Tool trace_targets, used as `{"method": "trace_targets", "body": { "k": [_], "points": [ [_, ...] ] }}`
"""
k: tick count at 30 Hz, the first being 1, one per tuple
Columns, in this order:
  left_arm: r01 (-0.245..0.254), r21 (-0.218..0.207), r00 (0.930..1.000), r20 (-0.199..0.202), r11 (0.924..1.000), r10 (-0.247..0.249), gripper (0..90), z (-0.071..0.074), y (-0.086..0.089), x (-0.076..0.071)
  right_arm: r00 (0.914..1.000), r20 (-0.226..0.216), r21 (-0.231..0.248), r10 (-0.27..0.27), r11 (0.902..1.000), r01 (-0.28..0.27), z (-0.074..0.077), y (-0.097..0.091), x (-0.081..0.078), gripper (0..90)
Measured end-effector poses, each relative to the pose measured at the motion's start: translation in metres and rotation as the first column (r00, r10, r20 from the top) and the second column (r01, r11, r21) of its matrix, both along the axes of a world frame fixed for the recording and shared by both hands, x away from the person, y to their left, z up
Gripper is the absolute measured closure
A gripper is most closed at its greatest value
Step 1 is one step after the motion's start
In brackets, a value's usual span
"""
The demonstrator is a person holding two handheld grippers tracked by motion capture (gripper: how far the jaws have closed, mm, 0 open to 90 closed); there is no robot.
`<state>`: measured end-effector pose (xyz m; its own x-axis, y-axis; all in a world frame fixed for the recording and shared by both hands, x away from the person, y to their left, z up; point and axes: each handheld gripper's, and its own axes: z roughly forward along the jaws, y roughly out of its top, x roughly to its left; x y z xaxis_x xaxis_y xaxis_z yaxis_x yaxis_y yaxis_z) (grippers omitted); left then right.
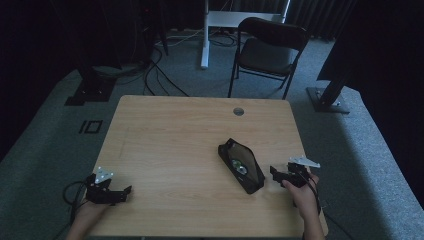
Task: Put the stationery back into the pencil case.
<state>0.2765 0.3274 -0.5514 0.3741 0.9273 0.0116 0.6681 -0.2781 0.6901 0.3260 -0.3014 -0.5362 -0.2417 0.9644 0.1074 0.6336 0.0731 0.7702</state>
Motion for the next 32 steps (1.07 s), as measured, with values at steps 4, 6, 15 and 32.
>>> {"method": "trace_targets", "body": {
  "k": [4, 6, 15, 32],
  "points": [
    [0.0, -0.001, 1.0, 0.0, 1.0, 0.0, 0.1, 0.0, 0.0, 0.0, 0.9997, -0.003, -0.003, -0.024, 0.9997, 0.024, -0.005, -0.003, -0.003, 17.1],
    [0.0, -0.001, 1.0, 0.0, 1.0, 0.0, 0.1, 0.0, 0.0, 0.0, 0.9995, -0.005, 0.005, -0.03, 0.9995, 0.03, -0.006, -0.003, -0.004, 16.2],
    [0.0, 0.0, 1.0, 0.0, 1.0, 0.0, 0.1, 0.0, 0.0, 0.0, 0.9991, -0.012, -0.043, -0.04, 0.9983, 0.039, -0.015, 0.003, -0.008, 13.3],
    [0.0, 0.0, 1.0, 0.0, 1.0, 0.0, 0.1, 0.0, 0.0, 0.0, 0.9989, -0.046, -0.113, -0.005, 0.9936, 0.0, -0.017, 0.01, -0.008, 11.5]
  ]
}}
